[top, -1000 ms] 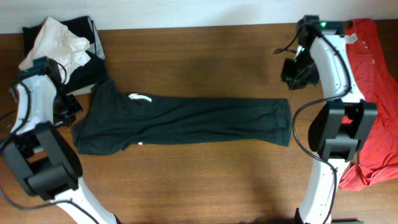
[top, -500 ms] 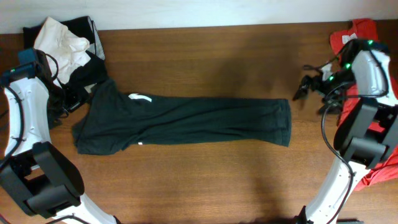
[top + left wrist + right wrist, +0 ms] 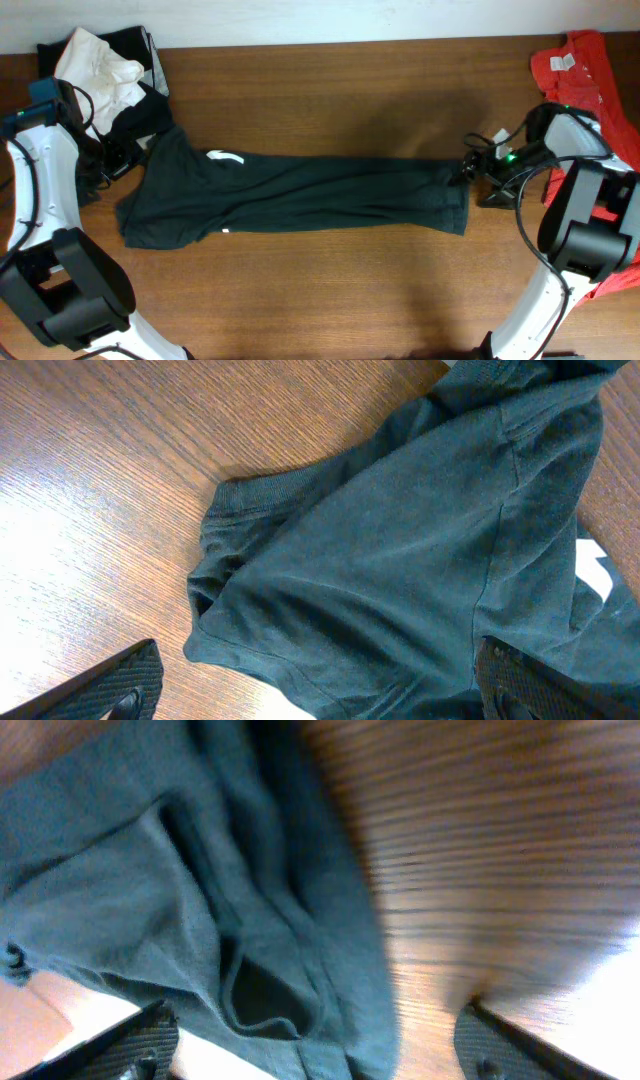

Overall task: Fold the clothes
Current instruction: 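Grasp the band's right end with the right gripper and lift it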

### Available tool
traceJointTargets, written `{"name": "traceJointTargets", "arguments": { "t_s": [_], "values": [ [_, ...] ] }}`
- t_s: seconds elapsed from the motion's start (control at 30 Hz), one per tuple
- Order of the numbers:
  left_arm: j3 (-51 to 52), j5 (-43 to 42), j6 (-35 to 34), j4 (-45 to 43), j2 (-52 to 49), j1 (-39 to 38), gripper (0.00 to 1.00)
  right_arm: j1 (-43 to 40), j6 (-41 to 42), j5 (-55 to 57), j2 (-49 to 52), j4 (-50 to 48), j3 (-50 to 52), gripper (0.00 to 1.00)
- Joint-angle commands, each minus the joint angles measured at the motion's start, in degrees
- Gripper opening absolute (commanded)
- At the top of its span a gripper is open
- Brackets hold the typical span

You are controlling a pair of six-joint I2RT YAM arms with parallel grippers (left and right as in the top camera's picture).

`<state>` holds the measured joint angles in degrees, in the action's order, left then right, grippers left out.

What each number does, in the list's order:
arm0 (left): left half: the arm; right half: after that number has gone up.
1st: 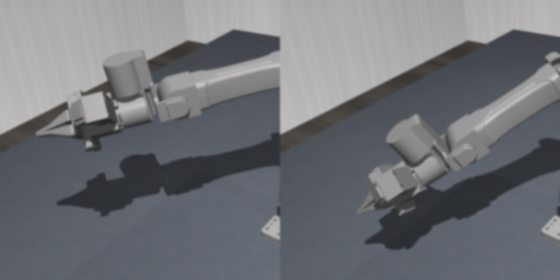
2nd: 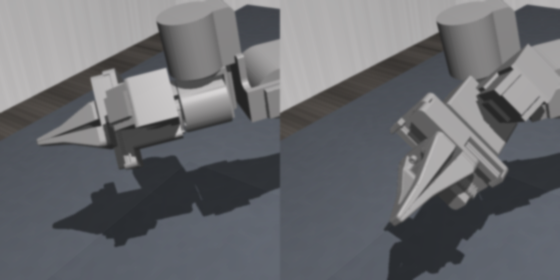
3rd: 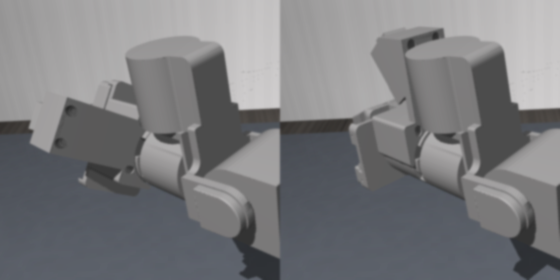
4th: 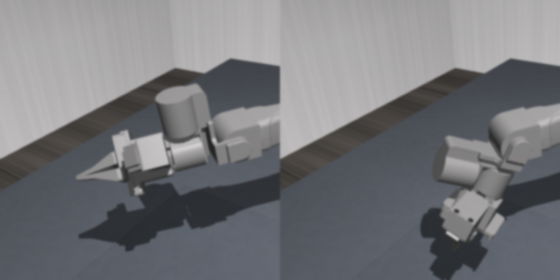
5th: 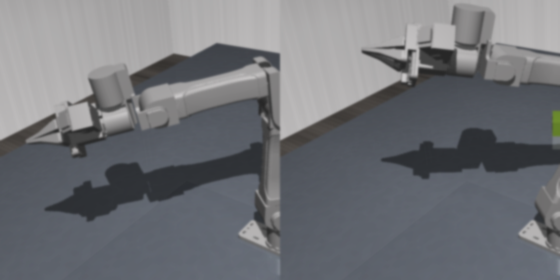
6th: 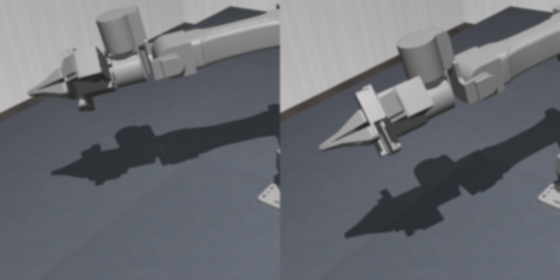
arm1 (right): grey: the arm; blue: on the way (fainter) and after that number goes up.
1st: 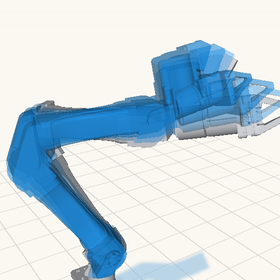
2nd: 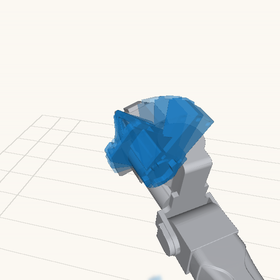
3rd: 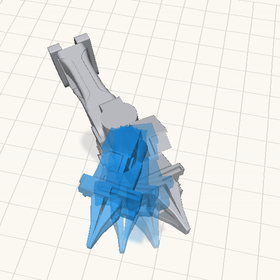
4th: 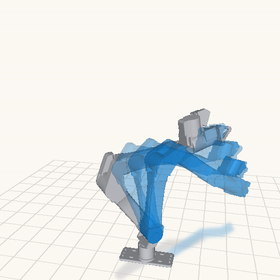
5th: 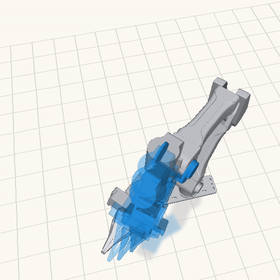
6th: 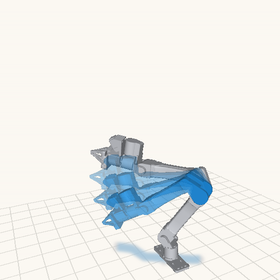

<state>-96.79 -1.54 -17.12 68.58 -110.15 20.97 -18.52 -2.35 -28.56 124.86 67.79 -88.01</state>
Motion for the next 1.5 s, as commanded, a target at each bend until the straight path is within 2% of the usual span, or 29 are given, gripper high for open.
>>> {"name": "traceJointTargets", "arguments": {
  "t_s": [0.0,0.1,0.17,0.2,0.23,0.4,0.57,0.73,0.87,1.0,1.17,1.27,1.47],
  "values": [
    [0.5,-0.5,0.0,0.0,0.1,0.0,0.99,5.5,-1.7,-0.6,4.1,-3.8,5.9,0.75],
    [0.5,-0.5,0.0,0.0,0.1,0.0,0.99,8.8,-0.1,-1.5,4.1,-4.5,6.0,0.38],
    [0.5,-0.5,0.0,0.0,0.1,0.0,0.99,9.3,1.4,-1.4,4.1,-4.8,6.0,0.31],
    [0.5,-0.5,0.0,0.0,0.1,0.0,0.99,9.3,2.2,-1.5,4.1,-4.9,5.8,0.11],
    [0.5,-0.5,0.0,0.0,0.1,0.0,0.99,8.8,3.1,-1.4,4.0,-4.7,5.1,0.04],
    [1.0,-0.4,0.0,-0.2,0.1,0.0,0.99,5.6,4.6,2.3,0.6,0.1,-0.9,0.04],
    [5.3,-0.5,0.0,-3.3,0.1,0.0,0.99,4.6,11.4,17.5,-9.1,6.2,-7.1,0.04],
    [5.6,-0.5,0.0,-3.4,0.1,0.0,0.99,4.6,15.6,26.3,-19.8,7.3,-7.7,0.04],
    [5.6,-0.7,0.0,-3.5,0.1,0.0,0.99,6.1,16.8,28.8,-20.6,8.5,-7.7,0.04],
    [5.6,-1.9,0.0,-3.6,0.1,0.0,0.99,13.9,16.9,27.3,-20.2,6.0,-7.7,0.04],
    [5.6,-1.9,0.0,-3.6,0.1,0.0,0.99,28.6,21.6,27.1,-17.0,0.7,-5.6,0.07],
    [5.6,-1.9,0.0,-3.6,0.1,0.0,0.99,34.6,22.4,25.1,-14.7,-1.6,-5.5,0.11],
    [5.6,-1.9,0.0,-3.4,0.1,0.0,0.99,40.3,25.4,24.5,-12.5,-5.9,-5.2,0.1]
  ]
}}
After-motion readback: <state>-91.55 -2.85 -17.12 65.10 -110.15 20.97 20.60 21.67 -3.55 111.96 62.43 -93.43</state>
